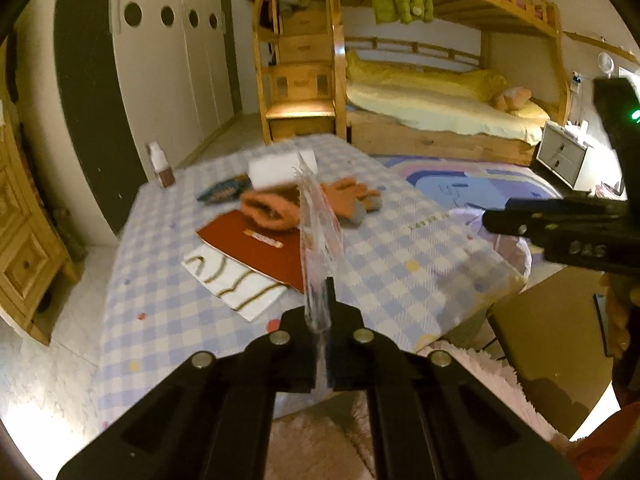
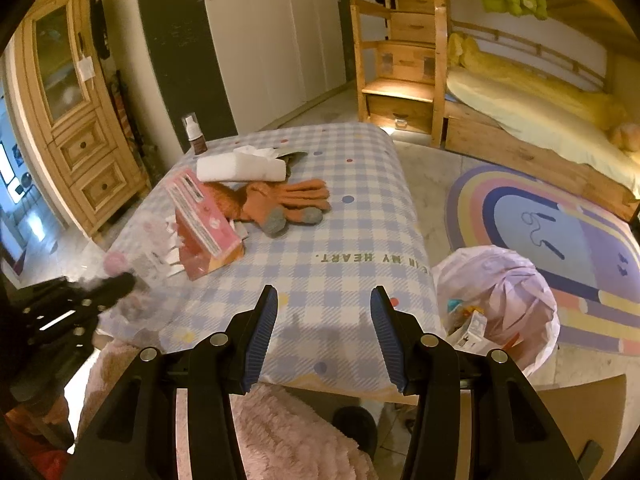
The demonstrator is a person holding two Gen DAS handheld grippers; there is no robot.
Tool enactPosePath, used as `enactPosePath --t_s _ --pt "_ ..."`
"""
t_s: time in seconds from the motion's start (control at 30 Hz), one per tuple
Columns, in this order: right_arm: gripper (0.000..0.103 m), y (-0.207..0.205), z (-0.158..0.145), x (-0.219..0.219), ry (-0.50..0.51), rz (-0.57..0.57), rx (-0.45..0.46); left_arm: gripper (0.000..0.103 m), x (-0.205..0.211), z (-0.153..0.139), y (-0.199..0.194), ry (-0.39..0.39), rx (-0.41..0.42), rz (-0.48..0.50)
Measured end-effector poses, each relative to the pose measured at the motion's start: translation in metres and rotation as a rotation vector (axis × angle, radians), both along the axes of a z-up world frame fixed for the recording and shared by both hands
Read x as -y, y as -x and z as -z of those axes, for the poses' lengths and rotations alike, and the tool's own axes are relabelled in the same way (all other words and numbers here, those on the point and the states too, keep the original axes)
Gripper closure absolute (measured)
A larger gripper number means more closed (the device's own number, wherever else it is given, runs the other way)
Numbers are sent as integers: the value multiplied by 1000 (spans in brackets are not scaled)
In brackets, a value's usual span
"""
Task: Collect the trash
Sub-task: 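Grasp the white foam block with the right gripper and lift it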
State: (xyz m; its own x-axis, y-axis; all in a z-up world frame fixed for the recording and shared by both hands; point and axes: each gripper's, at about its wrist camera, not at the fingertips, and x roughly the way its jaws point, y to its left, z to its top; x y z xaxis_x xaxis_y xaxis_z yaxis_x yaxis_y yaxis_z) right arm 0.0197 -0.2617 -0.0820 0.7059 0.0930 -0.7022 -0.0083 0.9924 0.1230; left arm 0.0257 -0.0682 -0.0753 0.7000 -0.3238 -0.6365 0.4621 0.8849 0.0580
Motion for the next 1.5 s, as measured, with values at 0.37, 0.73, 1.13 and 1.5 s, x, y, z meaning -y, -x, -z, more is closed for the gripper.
enactPosePath --t_s 0.37,0.73,1.13,1.5 --pt "51 -21 -14 -26 26 -70 37 103 -54 -22 -21 30 66 -209" --pt "52 -94 -19 -66 60 -180 76 103 -75 -19 -59 19 76 -310" --pt "73 -160 -2 -80 -28 -182 -27 103 -85 -12 -79 28 29 -344" --pt "83 -102 -36 -80 -42 -265 87 103 -84 -20 -66 43 35 -323"
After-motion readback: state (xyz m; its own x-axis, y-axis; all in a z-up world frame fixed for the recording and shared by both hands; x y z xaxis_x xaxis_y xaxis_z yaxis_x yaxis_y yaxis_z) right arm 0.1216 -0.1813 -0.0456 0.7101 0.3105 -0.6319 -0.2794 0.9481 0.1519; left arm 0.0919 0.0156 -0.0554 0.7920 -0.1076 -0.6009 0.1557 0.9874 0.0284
